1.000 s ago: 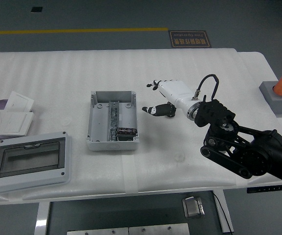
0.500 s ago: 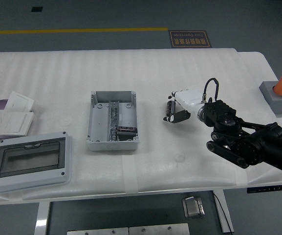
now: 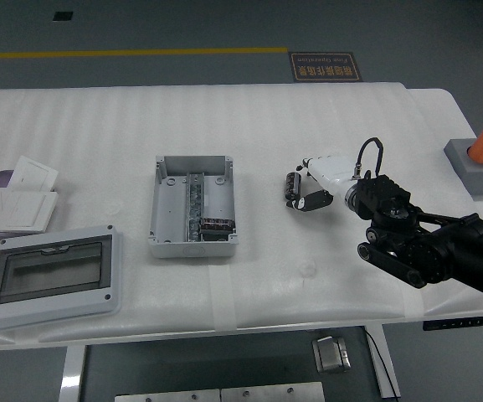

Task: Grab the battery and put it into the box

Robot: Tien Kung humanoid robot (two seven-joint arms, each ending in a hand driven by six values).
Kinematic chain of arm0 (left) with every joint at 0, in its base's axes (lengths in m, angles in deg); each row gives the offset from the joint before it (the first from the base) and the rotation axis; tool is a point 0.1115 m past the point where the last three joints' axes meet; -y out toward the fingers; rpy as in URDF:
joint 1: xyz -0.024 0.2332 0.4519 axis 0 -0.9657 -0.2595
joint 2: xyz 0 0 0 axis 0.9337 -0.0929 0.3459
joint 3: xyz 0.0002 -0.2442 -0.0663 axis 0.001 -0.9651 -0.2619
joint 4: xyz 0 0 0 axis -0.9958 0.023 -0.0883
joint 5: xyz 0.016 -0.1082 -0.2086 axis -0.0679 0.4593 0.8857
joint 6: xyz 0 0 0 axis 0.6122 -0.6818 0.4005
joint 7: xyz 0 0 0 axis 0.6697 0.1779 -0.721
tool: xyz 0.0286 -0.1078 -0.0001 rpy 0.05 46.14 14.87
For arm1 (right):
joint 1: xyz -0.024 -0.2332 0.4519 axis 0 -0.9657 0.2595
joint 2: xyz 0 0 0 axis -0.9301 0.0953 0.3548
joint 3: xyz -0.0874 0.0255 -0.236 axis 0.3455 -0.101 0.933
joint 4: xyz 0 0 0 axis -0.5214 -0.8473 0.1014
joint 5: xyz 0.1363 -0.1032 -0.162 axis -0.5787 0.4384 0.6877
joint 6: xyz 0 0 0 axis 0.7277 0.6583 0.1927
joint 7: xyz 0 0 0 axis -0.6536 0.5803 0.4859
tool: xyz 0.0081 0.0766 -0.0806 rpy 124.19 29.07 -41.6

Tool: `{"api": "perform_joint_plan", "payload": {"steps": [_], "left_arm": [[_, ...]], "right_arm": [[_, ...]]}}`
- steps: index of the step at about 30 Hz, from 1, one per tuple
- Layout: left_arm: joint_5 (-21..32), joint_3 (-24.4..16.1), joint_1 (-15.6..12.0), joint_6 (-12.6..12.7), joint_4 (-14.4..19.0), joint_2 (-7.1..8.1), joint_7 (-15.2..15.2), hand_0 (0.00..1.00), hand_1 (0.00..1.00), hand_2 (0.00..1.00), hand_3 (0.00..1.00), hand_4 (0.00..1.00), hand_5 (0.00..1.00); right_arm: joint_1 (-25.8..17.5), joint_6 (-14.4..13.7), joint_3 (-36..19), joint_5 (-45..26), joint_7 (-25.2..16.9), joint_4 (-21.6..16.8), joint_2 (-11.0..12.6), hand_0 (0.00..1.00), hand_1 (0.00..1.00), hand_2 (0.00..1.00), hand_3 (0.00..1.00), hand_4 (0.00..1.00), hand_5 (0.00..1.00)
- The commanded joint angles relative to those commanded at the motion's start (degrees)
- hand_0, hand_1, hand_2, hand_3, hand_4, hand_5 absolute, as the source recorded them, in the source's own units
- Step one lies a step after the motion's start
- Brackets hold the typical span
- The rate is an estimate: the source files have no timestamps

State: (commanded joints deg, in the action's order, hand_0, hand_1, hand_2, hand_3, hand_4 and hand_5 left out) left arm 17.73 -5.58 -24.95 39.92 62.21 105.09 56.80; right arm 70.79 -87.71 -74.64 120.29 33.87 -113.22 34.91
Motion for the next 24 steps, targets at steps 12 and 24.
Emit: {"api": "perform_joint_plan", "payload": {"steps": [12, 24], "left_arm": [[-0.1, 0.1, -0.2, 0.0, 0.1, -0.07, 0.0, 0.635, 0.661, 0.552, 0.609, 0.718, 0.472], [0.0, 0.2, -0.3, 0.0, 0.1, -0.19, 0.0, 0.635, 0.661, 0.553, 0.612, 0.724, 0.481]], "right_arm": [[-0.1, -0.9, 0.9, -0.1, -0.5, 0.6, -0.2, 0.385, 0.598, 0.632, 0.697, 0.484, 0.467], [-1.8, -1.4, -4.2, 2.7, 0.2, -5.5, 1.9, 0.383, 0.59, 0.622, 0.692, 0.466, 0.479]]}}
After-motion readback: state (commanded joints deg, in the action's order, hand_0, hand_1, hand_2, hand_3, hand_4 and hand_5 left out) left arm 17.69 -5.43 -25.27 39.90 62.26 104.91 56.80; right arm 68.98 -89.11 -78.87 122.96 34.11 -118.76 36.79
